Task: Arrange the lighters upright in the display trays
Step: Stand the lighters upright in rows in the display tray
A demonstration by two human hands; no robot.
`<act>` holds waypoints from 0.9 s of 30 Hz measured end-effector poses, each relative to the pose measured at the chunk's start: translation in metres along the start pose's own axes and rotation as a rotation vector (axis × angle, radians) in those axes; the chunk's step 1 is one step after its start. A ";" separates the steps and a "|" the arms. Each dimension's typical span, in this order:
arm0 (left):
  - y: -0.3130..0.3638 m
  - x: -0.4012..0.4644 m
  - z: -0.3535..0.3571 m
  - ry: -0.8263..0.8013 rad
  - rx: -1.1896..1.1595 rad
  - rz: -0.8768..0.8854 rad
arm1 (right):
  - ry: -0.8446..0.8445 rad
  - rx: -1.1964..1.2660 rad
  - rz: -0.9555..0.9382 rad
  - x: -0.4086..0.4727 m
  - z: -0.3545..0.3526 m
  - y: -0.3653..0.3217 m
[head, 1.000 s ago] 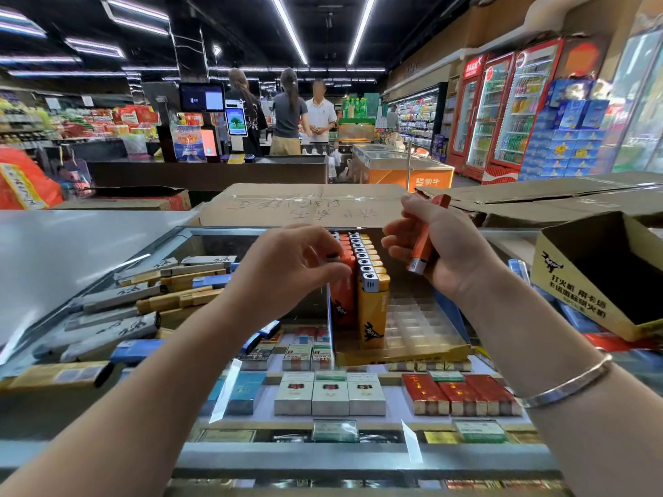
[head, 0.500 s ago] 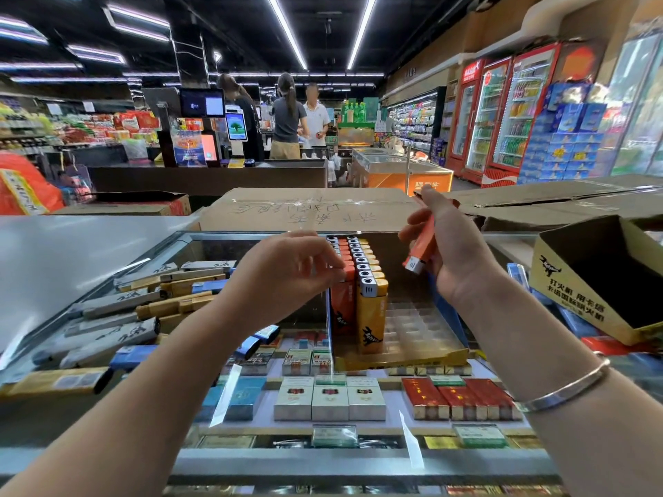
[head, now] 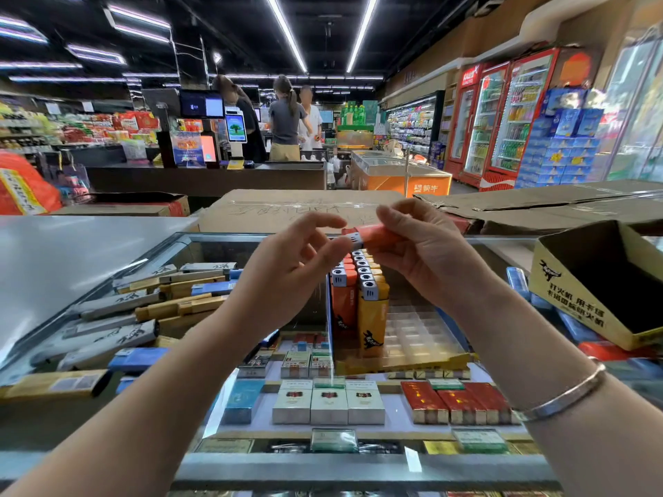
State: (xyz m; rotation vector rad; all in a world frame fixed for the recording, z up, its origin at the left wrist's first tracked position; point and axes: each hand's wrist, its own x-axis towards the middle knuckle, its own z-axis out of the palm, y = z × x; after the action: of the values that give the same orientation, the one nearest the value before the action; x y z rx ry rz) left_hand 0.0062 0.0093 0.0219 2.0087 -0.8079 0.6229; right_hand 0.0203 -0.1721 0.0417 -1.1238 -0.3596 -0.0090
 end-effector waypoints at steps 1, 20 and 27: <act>0.001 0.000 0.002 -0.016 -0.064 -0.038 | -0.034 -0.009 -0.013 0.000 0.002 0.002; 0.003 0.008 -0.026 0.202 -0.430 -0.124 | 0.318 -0.533 -0.185 0.007 -0.017 -0.005; 0.002 0.005 -0.017 -0.011 -0.172 -0.032 | 0.399 -0.692 -0.044 0.016 -0.035 0.002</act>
State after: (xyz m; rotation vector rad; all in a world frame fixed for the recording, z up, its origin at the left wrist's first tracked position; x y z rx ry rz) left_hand 0.0064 0.0218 0.0351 1.8664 -0.8065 0.5067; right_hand 0.0451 -0.1993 0.0316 -1.7562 -0.0109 -0.4175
